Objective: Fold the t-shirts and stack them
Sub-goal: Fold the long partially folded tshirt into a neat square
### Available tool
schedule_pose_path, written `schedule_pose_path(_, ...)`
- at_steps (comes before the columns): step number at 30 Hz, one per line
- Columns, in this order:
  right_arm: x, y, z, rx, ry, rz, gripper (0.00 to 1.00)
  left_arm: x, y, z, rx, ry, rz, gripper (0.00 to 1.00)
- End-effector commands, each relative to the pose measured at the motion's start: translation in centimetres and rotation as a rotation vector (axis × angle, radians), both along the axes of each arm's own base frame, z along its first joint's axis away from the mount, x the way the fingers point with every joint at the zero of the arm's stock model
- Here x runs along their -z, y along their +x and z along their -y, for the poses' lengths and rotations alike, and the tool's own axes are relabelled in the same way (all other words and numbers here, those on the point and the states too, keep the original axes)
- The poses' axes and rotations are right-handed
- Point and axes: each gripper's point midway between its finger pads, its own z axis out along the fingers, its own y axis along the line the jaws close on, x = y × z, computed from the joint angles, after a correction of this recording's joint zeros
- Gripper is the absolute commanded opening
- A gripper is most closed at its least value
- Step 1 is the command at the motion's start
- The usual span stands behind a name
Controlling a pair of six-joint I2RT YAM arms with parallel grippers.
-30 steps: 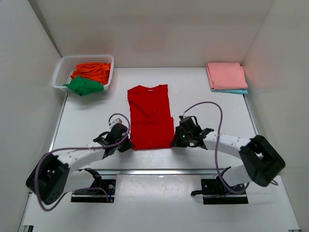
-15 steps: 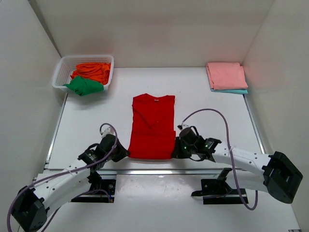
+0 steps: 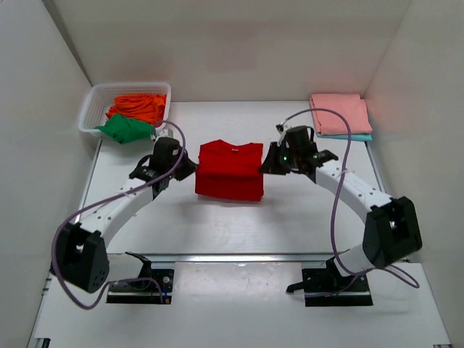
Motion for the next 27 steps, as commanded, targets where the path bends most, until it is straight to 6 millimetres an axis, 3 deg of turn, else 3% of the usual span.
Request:
schedule_pose_path(1,-2.0,4.0,0.3,-0.034,-0.011,0.088,0.0,-3.6,4.7,-0.8,-0.031,0.032,0.137,0.0)
schedule_pose_path(3,-2.2,6.7,0.1,-0.028,-0.01,0.103,0.0,-3.8,7.3,-1.1,-0.046,0.02,0.149,0.0)
schedule_pose_path(4,-1.4,8.0,0.8,-0.007,-0.018,0.092,0.0,-5.0,8.5,-1.0,-0.053,0.015,0.175,0.0)
schedule_pose_path(5,-2.1,9.2,1.1,0.005,-0.005,0.104,0.0,-3.8,9.5,-1.0,-0.057,0.029,0.149,0.0)
schedule_pose_path(6,-1.7,10.5,1.1,0.008,-0.003,0.1,0.0,-3.8,11.1,-1.0,-0.065,0.039,0.152,0.0)
schedule_pose_path(7,-0.4,11.6,1.1,0.01,-0.01,0.083,0.0,-5.3,12.6,-1.2,-0.076,0.029,0.191,0.0)
schedule_pose_path(8,-1.5,13.0,1.5,0.028,-0.005,0.111,0.0,-3.3,13.6,-0.9,-0.065,0.044,0.151,0.04)
schedule_pose_path(9,-1.2,14.6,1.6,0.029,-0.01,0.122,0.0,-2.9,15.6,-1.0,-0.068,0.044,0.149,0.1)
schedule_pose_path(10,0.9,15.5,2.1,0.051,-0.035,0.083,0.02,-4.4,17.2,-0.6,-0.067,0.031,0.183,0.26)
schedule_pose_path(11,-0.3,17.6,2.8,0.102,-0.042,0.127,0.03,-2.1,18.6,-1.2,-0.076,0.04,0.141,0.34)
schedule_pose_path(12,0.3,19.1,3.3,0.133,-0.05,0.139,0.04,-1.6,20.7,-0.9,-0.066,0.027,0.142,0.41)
schedule_pose_path(13,0.5,20.4,4.0,0.181,-0.054,0.142,0.13,-1.2,22.6,-1.4,-0.076,0.009,0.139,0.46)
schedule_pose_path(14,0.7,21.7,5.3,0.245,-0.087,0.169,0.28,-1.2,23.2,-1.1,-0.067,-0.003,0.137,0.53)
schedule_pose_path(15,0.8,22.5,6.3,0.302,-0.099,0.183,0.34,-1.4,24.5,-1.1,-0.057,-0.037,0.149,0.52)
schedule_pose_path(17,0.5,23.2,6.9,0.321,-0.1,0.214,0.59,-1.7,25.0,-1.7,-0.069,-0.077,0.149,0.51)
schedule_pose_path(20,0.8,22.2,6.9,0.294,-0.104,0.203,0.69,-1.0,23.3,-1.7,-0.053,-0.073,0.154,0.5)
schedule_pose_path(22,2.7,20.5,6.6,0.265,-0.093,0.157,0.73,0.2,21.5,-1.2,-0.021,-0.039,0.138,0.44)
schedule_pose_path(27,6.6,17.4,5.1,0.226,-0.054,0.013,0.74,2.4,19.0,3.3,0.087,-0.043,0.088,0.4)
